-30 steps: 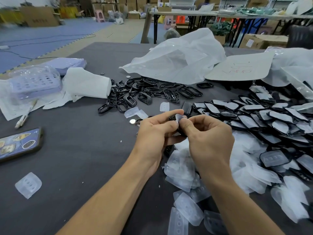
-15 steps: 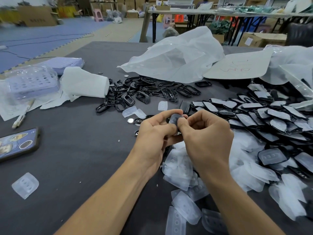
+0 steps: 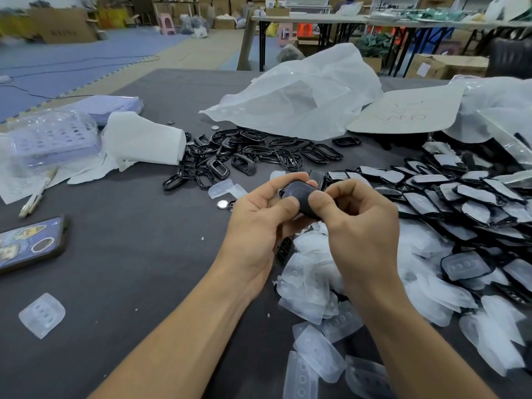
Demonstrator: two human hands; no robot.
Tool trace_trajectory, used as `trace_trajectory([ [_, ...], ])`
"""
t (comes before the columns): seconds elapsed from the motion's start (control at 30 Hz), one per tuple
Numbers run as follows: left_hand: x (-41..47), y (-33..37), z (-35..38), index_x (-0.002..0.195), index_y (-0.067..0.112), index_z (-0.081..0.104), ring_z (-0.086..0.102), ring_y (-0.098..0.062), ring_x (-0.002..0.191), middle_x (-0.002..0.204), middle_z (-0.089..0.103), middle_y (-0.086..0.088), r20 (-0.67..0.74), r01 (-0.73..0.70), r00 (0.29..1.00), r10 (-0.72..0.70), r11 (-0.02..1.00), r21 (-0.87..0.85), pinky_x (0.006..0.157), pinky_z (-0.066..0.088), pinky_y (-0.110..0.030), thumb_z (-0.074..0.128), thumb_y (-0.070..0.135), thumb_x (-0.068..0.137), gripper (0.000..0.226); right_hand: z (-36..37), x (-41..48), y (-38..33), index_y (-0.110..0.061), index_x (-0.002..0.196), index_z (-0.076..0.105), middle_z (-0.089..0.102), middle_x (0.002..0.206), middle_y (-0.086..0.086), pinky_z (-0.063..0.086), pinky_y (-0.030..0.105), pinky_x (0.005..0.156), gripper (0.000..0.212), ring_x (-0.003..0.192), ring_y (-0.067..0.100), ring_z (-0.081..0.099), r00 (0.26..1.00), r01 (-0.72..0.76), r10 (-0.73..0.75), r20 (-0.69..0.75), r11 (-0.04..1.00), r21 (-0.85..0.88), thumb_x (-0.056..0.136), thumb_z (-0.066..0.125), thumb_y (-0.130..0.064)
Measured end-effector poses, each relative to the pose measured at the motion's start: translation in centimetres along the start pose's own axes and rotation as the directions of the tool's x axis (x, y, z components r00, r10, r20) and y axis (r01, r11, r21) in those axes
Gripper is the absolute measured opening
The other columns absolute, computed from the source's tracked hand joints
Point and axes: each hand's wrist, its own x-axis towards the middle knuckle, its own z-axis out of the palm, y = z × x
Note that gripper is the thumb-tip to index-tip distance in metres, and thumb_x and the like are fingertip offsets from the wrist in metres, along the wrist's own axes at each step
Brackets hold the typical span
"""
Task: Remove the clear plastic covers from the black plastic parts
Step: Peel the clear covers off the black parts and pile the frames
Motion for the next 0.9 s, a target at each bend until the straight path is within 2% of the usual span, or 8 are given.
trace_trajectory([
  [0.07, 0.0, 0.1, -0.2, 0.109, 0.015, 0.076, 0.072, -0.023, 0.088, 0.097, 0.076, -0.015, 0.022, -0.044, 0.999, 0.042, 0.994, 0.101, 0.080, 0.063, -0.030, 0.055, -0.012, 0.097, 0.037, -0.2, 0.1, 0.0, -0.020, 0.073, 0.068, 0.065, 0.060, -0.005, 0.049, 0.034, 0.057, 0.015, 0.056, 0.010, 0.055, 1.000, 0.000, 0.000, -0.004, 0.998, 0.062, 0.079, 0.080, -0.026],
  [0.23, -0.2, 0.8, -0.9, 0.112, 0.018, 0.075, 0.071, -0.012, 0.076, 0.088, 0.080, -0.003, 0.054, -0.091, 0.995, 0.080, 0.959, 0.267, 0.075, 0.059, -0.022, 0.060, -0.018, 0.089, 0.045, -0.3, 0.4, 0.4, -0.019, 0.070, 0.069, 0.064, 0.059, -0.007, 0.046, 0.024, 0.054, 0.017, 0.055, 0.008, 0.054, 1.000, 0.013, -0.011, -0.017, 0.996, 0.090, 0.080, 0.083, -0.021],
  [0.33, -0.2, 1.0, -1.1, 0.107, 0.018, 0.079, 0.069, -0.017, 0.075, 0.087, 0.079, -0.007, 0.015, -0.089, 0.996, 0.088, 0.951, 0.295, 0.069, 0.059, -0.023, 0.061, -0.011, 0.092, 0.037, -0.3, 0.3, 0.5, -0.018, 0.071, 0.070, 0.067, 0.060, -0.005, 0.050, 0.027, 0.055, 0.016, 0.055, 0.009, 0.057, 1.000, 0.025, -0.025, -0.003, 0.997, 0.076, 0.080, 0.083, -0.018],
  [0.43, -0.1, 1.0, -1.1, 0.101, 0.017, 0.081, 0.072, -0.021, 0.076, 0.089, 0.081, -0.008, -0.031, -0.087, 0.994, 0.102, 0.943, 0.320, 0.067, 0.058, -0.025, 0.063, -0.007, 0.093, 0.031, -0.2, 0.3, 0.4, -0.019, 0.071, 0.069, 0.067, 0.061, -0.006, 0.049, 0.023, 0.055, 0.015, 0.054, 0.007, 0.057, 0.998, 0.054, -0.055, 0.012, 0.996, 0.064, 0.078, 0.083, -0.019],
  [0.6, 0.1, 1.0, -1.2, 0.088, 0.024, 0.084, 0.073, -0.017, 0.074, 0.085, 0.081, -0.006, -0.073, -0.064, 0.993, 0.095, 0.934, 0.351, 0.066, 0.060, -0.023, 0.065, -0.007, 0.092, 0.036, -0.3, 0.3, 0.5, -0.019, 0.070, 0.068, 0.066, 0.061, -0.007, 0.047, 0.023, 0.056, 0.017, 0.056, 0.007, 0.056, 0.998, 0.045, -0.048, 0.047, 0.996, 0.074, 0.079, 0.082, -0.014],
  [0.7, 0.2, 0.9, -1.2, 0.084, 0.026, 0.085, 0.071, -0.017, 0.070, 0.082, 0.080, -0.005, -0.086, -0.051, 0.992, 0.088, 0.932, 0.358, 0.066, 0.059, -0.024, 0.064, -0.010, 0.091, 0.042, -0.3, 0.3, 0.4, -0.019, 0.072, 0.071, 0.068, 0.062, -0.007, 0.048, 0.023, 0.057, 0.010, 0.057, 0.007, 0.058, 0.993, -0.001, -0.012, 0.115, 0.994, 0.105, 0.078, 0.079, -0.017],
  [0.9, 0.0, 0.9, -1.1, 0.085, 0.017, 0.081, 0.075, -0.016, 0.065, 0.078, 0.080, -0.006, -0.118, -0.032, 0.990, 0.076, 0.942, 0.334, 0.058, 0.057, -0.020, 0.061, -0.016, 0.089, 0.039, -0.2, 0.3, 0.4, -0.021, 0.072, 0.074, 0.069, 0.064, -0.002, 0.047, 0.029, 0.057, 0.005, 0.056, 0.014, 0.058, 0.986, -0.046, 0.026, 0.164, 0.991, 0.122, 0.076, 0.074, -0.019],
])
